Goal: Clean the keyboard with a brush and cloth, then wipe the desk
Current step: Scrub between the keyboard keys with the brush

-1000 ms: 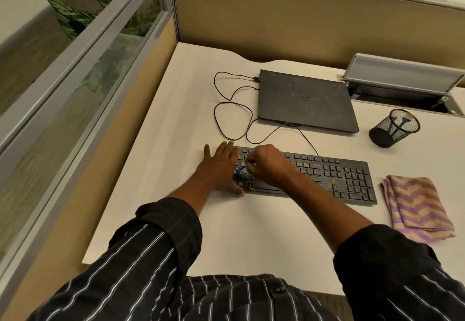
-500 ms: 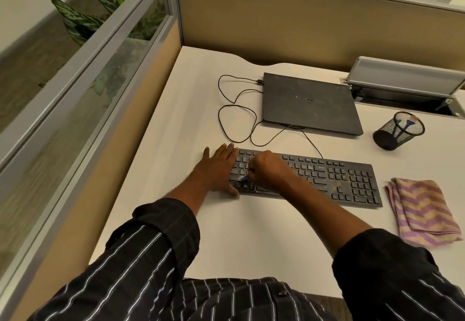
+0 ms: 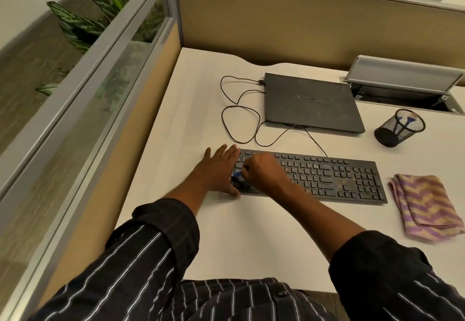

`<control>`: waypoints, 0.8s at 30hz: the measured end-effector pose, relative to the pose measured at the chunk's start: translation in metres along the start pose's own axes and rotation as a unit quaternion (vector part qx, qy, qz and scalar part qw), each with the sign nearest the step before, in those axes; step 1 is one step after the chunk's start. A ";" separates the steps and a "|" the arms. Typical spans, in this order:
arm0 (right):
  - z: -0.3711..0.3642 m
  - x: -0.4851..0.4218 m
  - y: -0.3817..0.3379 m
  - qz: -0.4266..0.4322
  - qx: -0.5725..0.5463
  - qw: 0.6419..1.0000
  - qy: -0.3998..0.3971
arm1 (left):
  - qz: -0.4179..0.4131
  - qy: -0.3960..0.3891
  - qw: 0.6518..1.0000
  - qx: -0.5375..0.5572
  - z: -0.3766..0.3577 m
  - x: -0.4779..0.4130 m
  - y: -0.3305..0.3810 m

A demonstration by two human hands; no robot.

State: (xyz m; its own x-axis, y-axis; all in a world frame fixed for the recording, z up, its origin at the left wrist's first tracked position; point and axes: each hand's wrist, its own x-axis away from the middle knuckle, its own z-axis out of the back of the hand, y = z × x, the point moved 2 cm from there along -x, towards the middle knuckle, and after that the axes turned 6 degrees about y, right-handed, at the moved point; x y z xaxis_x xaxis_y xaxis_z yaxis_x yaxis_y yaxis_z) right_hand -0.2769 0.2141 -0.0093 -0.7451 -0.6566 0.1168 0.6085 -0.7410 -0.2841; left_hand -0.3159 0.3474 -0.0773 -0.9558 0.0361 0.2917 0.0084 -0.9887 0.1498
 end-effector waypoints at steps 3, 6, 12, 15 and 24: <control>-0.002 0.000 -0.005 0.019 0.011 1.000 0.007 | -0.008 0.001 1.000 0.006 0.002 0.000 -0.002; -0.002 0.004 -0.006 0.010 0.022 0.999 -0.025 | -0.017 0.005 1.000 0.001 0.001 -0.001 -0.003; 0.006 -0.001 -0.004 0.000 0.000 1.000 -0.005 | -0.036 0.010 0.999 -0.006 -0.001 -0.005 -0.007; 0.001 0.001 -0.008 0.005 0.009 0.999 -0.032 | -0.045 0.005 0.999 -0.009 0.000 -0.009 -0.004; 0.016 0.002 0.008 -0.090 0.027 0.996 -0.014 | -0.069 0.004 0.997 -0.020 -0.002 -0.014 0.001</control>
State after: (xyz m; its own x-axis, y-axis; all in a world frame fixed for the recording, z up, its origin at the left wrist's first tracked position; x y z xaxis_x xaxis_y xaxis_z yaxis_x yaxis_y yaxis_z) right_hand -0.2696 0.2046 0.0037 -0.8354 -0.5163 0.1884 0.4808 -0.8526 -0.2046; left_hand -0.3033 0.3453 -0.0835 -0.9493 0.1704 0.2641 -0.1344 -0.9796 0.1492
